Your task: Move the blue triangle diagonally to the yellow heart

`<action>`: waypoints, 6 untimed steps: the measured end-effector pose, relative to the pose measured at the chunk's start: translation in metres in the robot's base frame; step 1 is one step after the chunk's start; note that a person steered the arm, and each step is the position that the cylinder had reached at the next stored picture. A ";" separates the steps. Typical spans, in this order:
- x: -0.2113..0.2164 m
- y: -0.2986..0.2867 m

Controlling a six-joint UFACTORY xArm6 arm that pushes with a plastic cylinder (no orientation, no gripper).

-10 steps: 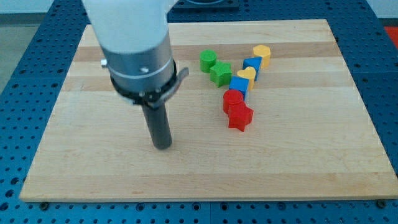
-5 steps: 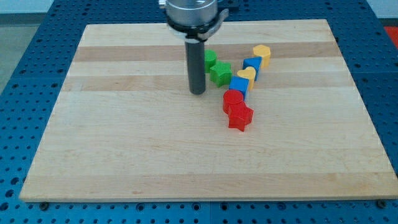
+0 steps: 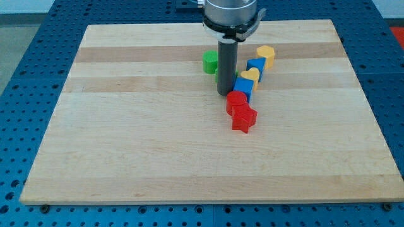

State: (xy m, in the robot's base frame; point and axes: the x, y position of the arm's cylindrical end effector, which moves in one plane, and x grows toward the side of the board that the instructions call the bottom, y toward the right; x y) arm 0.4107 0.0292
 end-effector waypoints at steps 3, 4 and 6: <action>0.003 0.011; -0.015 0.008; -0.019 0.027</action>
State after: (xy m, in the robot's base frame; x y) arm 0.3920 0.0562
